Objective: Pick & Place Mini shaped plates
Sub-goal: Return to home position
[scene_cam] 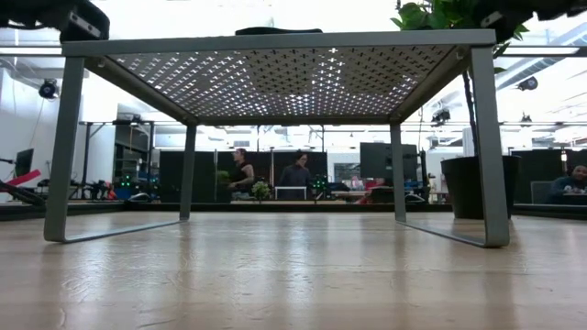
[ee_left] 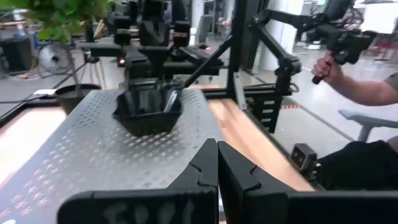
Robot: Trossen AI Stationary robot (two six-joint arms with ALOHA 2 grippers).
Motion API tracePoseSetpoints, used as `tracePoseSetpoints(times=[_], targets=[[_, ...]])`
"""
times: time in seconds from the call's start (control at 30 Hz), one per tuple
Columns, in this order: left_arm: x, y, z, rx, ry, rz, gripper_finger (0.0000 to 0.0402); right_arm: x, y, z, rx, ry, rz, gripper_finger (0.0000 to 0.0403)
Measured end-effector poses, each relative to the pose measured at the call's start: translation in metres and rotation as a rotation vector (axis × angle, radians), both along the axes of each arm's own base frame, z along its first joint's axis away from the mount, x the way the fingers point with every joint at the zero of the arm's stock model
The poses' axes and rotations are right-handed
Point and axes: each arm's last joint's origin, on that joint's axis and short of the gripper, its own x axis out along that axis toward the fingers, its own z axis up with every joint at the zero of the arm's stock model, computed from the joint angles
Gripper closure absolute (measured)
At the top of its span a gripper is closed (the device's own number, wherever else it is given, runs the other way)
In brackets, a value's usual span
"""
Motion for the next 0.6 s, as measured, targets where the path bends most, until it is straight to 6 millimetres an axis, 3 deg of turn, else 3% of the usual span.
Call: tracePoseSetpoints(times=[0.4,0.6], targets=[[-0.018,0.014,0.001,-0.013,-0.045,0.015,0.0401,-0.042,-0.021,-0.027,0.038,-0.18,0.002,0.0394],[-0.023,0.017,-0.01,0.007,-0.064,0.017,0.0401,-0.055,-0.027,-0.043,0.065,-0.234,0.0,0.0394]])
